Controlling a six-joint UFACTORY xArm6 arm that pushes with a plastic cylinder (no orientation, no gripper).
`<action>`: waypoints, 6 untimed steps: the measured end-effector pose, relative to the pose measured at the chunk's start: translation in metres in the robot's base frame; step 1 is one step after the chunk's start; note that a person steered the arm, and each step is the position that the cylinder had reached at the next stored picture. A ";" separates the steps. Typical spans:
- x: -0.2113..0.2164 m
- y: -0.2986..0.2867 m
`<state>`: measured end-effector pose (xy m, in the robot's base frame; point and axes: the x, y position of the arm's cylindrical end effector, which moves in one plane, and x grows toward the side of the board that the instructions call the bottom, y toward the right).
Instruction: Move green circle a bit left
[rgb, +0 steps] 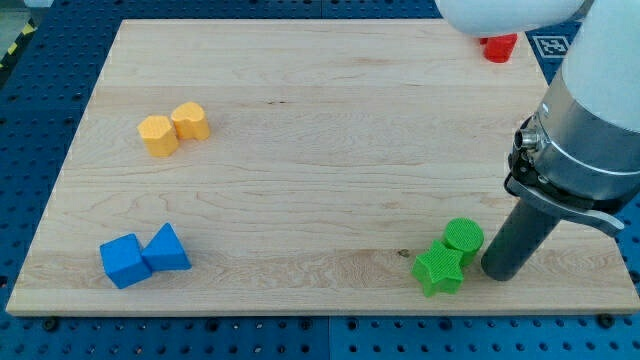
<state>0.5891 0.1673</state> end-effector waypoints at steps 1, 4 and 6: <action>0.000 0.000; -0.007 0.000; -0.016 0.000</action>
<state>0.5728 0.1673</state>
